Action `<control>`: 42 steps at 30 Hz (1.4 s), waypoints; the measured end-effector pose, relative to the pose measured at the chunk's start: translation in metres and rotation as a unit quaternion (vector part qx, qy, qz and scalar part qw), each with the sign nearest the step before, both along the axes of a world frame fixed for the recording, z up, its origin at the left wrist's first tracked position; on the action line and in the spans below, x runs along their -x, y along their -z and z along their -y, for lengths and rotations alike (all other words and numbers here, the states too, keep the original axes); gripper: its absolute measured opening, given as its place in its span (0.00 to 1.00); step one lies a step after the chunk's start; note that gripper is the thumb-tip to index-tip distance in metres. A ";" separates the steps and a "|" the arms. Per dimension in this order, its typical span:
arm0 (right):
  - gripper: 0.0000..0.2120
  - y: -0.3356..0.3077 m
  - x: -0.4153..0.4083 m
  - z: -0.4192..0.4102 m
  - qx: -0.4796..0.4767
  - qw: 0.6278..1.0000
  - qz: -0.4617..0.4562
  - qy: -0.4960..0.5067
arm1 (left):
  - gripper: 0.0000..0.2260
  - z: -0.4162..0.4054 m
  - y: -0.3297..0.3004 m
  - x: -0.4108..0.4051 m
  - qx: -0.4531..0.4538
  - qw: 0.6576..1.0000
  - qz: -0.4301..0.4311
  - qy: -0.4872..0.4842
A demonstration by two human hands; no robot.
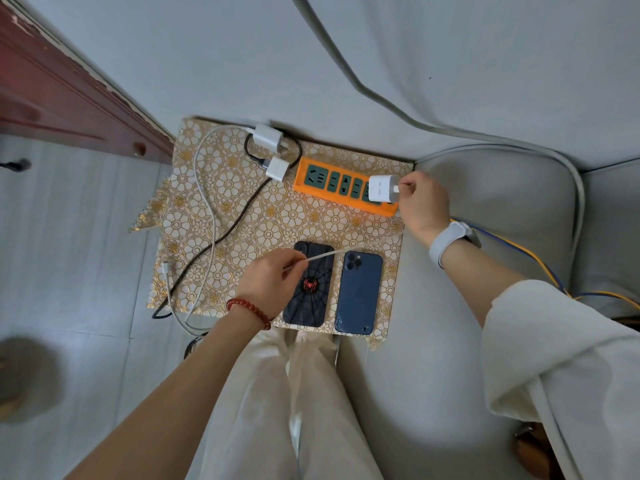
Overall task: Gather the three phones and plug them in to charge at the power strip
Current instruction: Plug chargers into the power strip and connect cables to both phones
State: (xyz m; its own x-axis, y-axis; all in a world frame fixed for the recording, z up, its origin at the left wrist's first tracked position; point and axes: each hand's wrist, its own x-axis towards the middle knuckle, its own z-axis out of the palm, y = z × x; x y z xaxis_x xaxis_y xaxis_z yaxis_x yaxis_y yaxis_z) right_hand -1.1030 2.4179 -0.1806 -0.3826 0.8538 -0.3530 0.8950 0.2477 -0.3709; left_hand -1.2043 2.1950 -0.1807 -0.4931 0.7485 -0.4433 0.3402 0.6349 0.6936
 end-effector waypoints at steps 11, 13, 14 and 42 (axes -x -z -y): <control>0.15 -0.007 0.007 -0.007 0.057 0.995 -0.008 0.081 | 0.08 -0.003 -0.003 0.004 -0.005 1.000 -0.003 -0.024; 0.15 -0.009 0.006 -0.007 0.069 0.992 -0.015 0.101 | 0.08 -0.003 -0.003 0.003 -0.006 1.000 -0.005 -0.028; 0.14 -0.010 0.006 -0.007 0.074 0.991 -0.020 0.110 | 0.08 -0.003 -0.003 0.003 -0.006 1.000 -0.006 -0.028; 0.12 -0.006 0.003 -0.007 0.102 0.981 -0.037 0.162 | 0.08 -0.006 0.003 0.007 -0.008 1.000 0.001 -0.018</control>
